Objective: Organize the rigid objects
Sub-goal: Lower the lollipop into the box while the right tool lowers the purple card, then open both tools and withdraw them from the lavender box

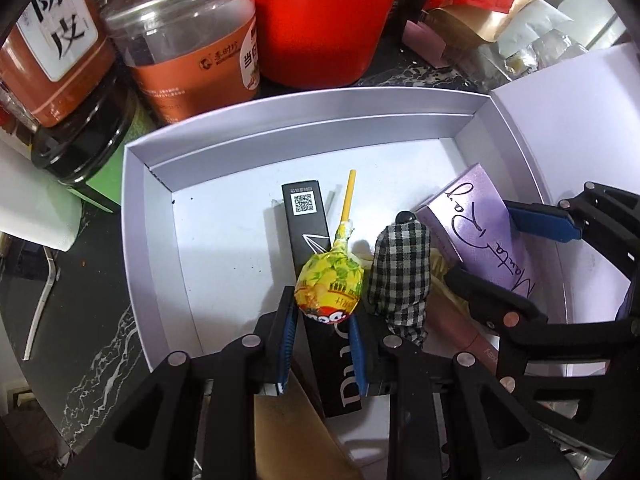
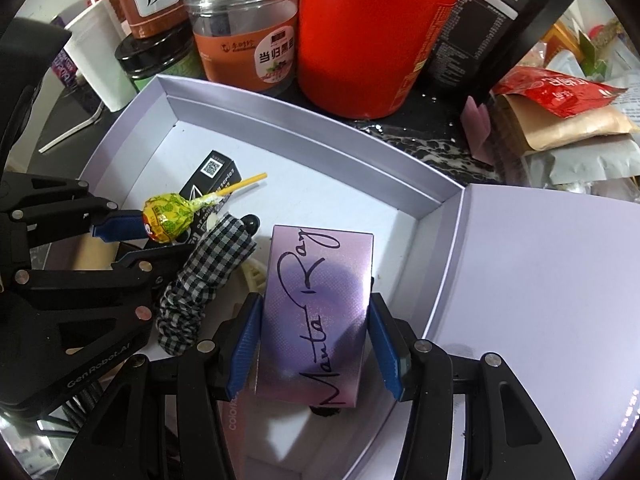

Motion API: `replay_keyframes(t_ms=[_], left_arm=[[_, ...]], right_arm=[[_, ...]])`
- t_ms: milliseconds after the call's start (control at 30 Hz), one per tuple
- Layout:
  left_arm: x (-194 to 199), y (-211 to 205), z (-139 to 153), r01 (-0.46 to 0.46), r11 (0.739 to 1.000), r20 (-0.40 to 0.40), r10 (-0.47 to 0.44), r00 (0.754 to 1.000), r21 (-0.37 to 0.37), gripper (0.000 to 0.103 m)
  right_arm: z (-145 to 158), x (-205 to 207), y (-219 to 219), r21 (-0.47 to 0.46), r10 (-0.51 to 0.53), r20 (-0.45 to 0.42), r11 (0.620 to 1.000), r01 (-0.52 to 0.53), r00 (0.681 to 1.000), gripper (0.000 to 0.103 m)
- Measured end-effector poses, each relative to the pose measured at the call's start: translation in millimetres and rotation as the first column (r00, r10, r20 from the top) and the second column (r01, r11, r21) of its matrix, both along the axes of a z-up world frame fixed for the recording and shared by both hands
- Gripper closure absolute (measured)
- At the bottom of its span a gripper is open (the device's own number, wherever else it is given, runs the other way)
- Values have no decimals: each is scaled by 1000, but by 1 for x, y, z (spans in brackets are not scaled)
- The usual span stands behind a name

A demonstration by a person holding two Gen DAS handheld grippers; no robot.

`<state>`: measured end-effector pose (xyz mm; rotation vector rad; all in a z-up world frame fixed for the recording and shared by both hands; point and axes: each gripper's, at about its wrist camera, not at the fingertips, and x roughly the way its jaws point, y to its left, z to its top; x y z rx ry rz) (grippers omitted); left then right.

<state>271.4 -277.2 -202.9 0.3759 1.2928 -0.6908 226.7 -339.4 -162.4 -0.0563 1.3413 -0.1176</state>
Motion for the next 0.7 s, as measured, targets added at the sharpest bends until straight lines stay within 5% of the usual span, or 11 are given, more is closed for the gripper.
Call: replay_keyframes(t_ms=[700], left_arm=[[-1,-8,21,-17,999,2,17,1000,32,79]], right_arm=[[14,6,-8,-6,-35,-18,999,35,999,51]])
